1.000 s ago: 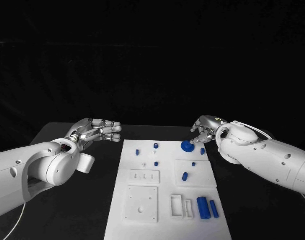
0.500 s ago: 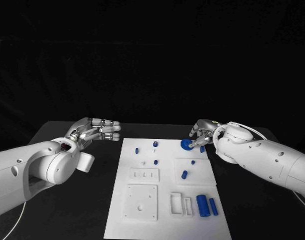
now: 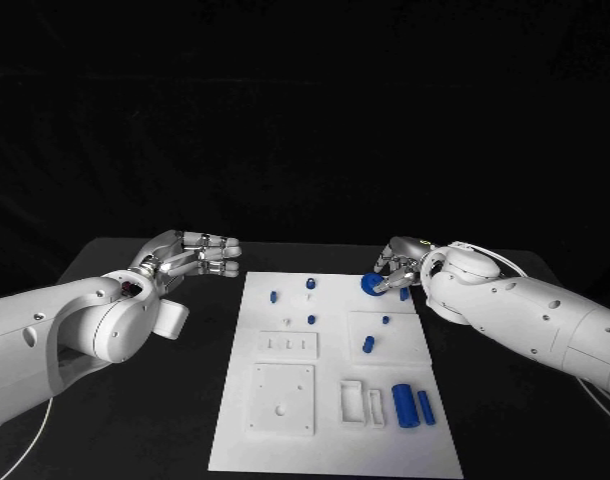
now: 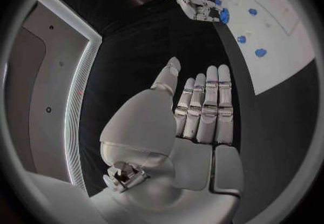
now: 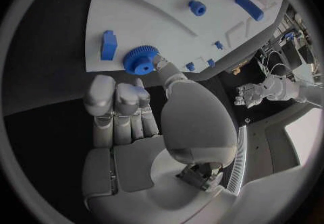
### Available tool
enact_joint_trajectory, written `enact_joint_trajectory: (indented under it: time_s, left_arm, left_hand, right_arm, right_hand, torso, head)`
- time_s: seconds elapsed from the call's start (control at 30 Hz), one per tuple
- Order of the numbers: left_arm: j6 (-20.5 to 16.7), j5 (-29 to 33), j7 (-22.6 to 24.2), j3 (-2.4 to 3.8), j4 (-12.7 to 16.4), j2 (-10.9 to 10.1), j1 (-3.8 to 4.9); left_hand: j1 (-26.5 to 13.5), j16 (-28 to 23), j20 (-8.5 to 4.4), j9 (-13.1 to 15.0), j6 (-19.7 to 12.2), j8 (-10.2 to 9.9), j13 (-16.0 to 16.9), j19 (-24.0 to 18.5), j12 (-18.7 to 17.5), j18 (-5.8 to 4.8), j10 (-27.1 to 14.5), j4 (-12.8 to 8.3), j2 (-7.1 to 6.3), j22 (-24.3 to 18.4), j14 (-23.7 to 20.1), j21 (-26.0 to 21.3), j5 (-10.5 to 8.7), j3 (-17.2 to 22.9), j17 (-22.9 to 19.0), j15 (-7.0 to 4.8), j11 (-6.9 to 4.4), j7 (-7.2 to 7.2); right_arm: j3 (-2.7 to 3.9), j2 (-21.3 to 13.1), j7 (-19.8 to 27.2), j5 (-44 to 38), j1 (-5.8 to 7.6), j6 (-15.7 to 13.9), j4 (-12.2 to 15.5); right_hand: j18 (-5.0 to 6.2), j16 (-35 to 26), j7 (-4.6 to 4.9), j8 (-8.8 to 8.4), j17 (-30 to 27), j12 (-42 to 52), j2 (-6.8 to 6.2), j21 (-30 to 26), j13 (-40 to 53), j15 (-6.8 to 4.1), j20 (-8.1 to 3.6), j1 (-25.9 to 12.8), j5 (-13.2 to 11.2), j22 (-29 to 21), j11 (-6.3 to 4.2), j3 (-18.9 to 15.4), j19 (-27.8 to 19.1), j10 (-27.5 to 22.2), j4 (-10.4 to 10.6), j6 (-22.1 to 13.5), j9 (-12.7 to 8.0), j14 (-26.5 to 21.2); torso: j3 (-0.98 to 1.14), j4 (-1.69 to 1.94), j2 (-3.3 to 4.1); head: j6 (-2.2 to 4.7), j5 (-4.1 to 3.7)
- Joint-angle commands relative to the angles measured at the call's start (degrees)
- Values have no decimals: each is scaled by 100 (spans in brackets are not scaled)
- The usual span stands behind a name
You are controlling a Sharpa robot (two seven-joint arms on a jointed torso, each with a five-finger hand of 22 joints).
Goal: Assemble the parts on the task board
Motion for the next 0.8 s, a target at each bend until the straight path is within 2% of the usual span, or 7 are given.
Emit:
enact_joint_trajectory:
  time_s: [0.03,0.17,0.23,0.4,0.8]
  left_arm:
    - [75,-28,9,4,8,7,1]
    - [78,-42,1,4,9,8,1]
    - [78,-45,-1,4,10,7,2]
    - [82,-50,-8,4,13,4,2]
    - [93,-60,-25,4,16,5,2]
  left_hand:
    - [4,-16,9,9,-6,15,4,-30,17,-113,2,-36,7,-7,-42,-1,4,10,-6,-7,10,-2]
    - [-1,-15,13,9,-11,15,4,-36,17,-112,0,-35,2,-10,-46,0,2,9,-4,-5,12,0]
    - [-1,-15,13,9,-11,15,4,-36,17,-112,0,-35,2,-10,-46,0,2,9,-4,-5,12,0]
    - [-1,-15,13,9,-11,15,4,-36,17,-112,0,-35,2,-10,-46,0,2,9,-4,-5,12,0]
    - [-4,-16,16,9,-14,15,4,-41,17,-111,-1,-31,-5,-15,-52,1,-2,11,-1,-2,12,0]
  right_arm:
    - [2,23,0,1,-14,67,-22]
    - [2,61,-6,1,-25,68,-75]
    - [1,71,-5,1,-27,75,-94]
    - [1,104,-2,2,-36,107,-162]
    - [-22,195,21,4,-61,183,-299]
  right_hand:
    - [41,-24,-3,-22,8,-6,43,36,0,5,20,-27,-20,652,-7,30,242,26,-1,42,-4,53]
    - [41,-53,-6,-27,16,-14,49,33,8,2,17,-54,-67,648,-11,159,238,32,-31,65,-7,58]
    - [39,-62,-6,-31,21,-15,46,44,12,1,10,-73,-98,654,-15,241,241,35,-56,84,-10,57]
    - [38,-57,-12,-24,30,-9,68,48,20,-2,13,-68,-109,652,-17,266,239,41,-63,100,-7,62]
    - [36,-54,-14,-21,47,-6,80,55,29,-3,12,-94,-113,653,-19,318,238,47,-83,120,-7,65]
  torso:
    - [2,0,1]
    - [0,9,0]
    - [6,15,1]
    - [10,4,2]
    - [3,12,-1]
  head:
    - [-28,6]
    - [-33,14]
    - [-34,13]
    - [-43,26]
    - [-56,18]
